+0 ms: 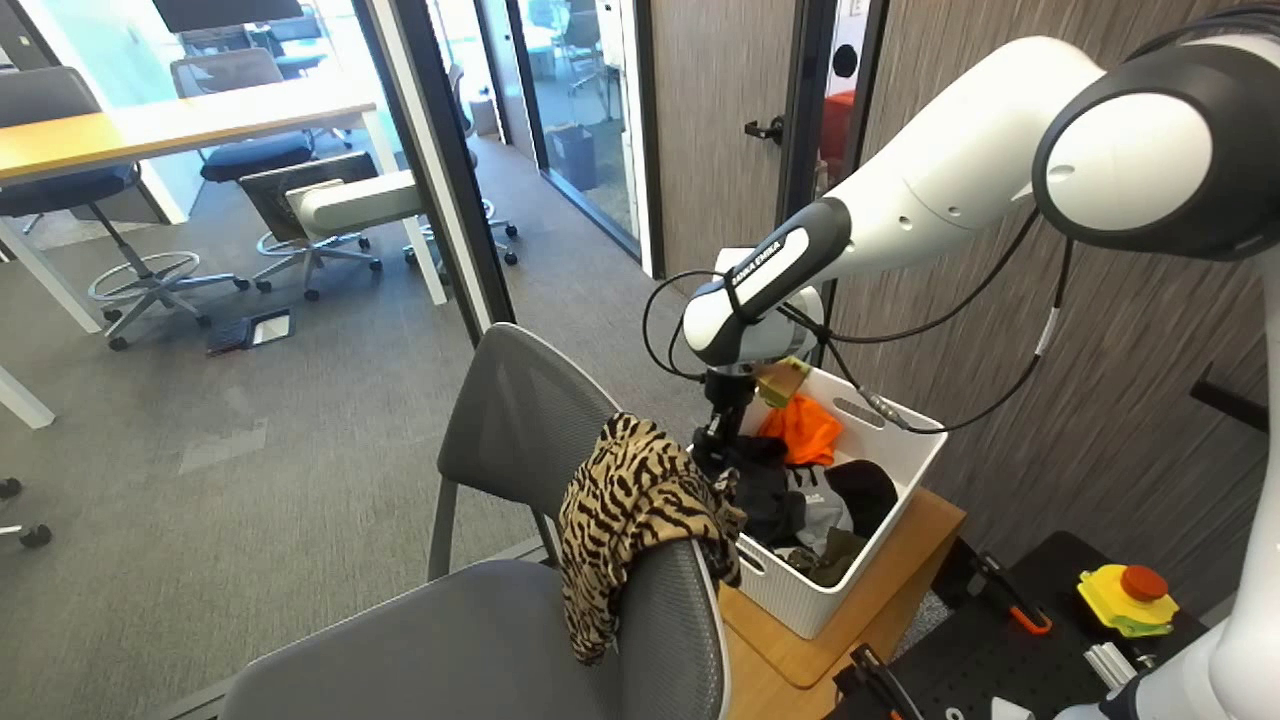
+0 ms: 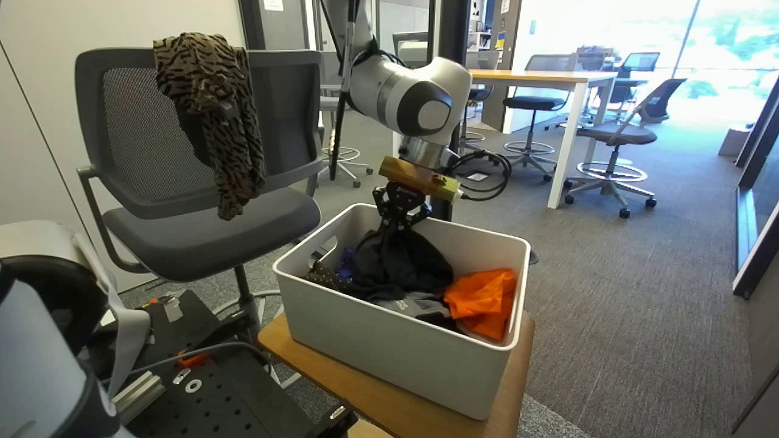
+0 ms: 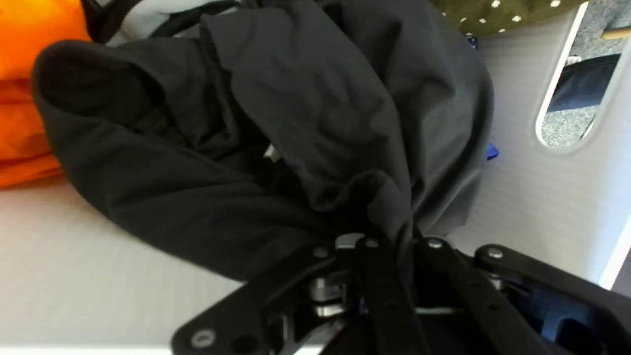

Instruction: Pick up the black shirt in the basket and put it on to the chair.

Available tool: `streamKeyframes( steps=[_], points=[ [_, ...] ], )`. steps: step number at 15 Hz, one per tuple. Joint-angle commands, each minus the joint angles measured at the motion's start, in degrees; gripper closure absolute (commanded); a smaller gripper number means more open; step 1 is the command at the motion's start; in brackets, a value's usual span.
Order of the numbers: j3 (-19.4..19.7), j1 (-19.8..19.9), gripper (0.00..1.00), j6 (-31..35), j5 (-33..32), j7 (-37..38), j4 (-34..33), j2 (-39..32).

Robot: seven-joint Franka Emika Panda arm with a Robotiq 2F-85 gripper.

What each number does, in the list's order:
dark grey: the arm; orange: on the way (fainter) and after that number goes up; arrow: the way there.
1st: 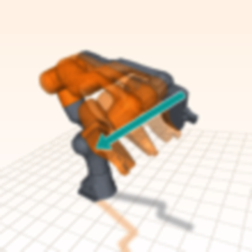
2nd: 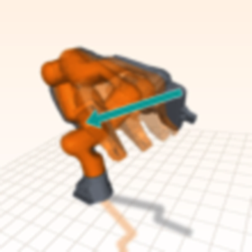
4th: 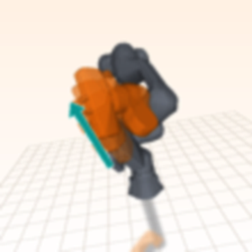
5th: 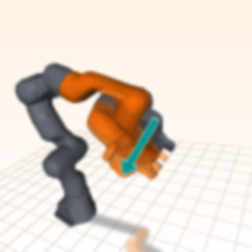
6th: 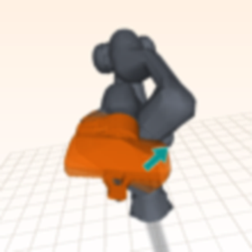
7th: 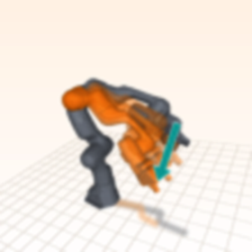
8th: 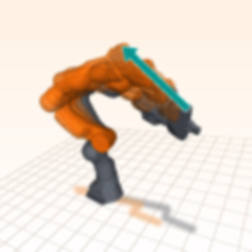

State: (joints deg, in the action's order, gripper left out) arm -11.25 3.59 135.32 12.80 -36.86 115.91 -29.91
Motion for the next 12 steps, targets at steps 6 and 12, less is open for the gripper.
streamKeyframes(
  steps=[6, 12],
  points=[
    [-0.95, 2.56, 0.9, -9.57, 14.48, 3.79, 6.5, 20.53],
    [2.07, -2.35, 0.9, -15.23, 19.27, 12.63, 8.56, 36.99]
  ],
)
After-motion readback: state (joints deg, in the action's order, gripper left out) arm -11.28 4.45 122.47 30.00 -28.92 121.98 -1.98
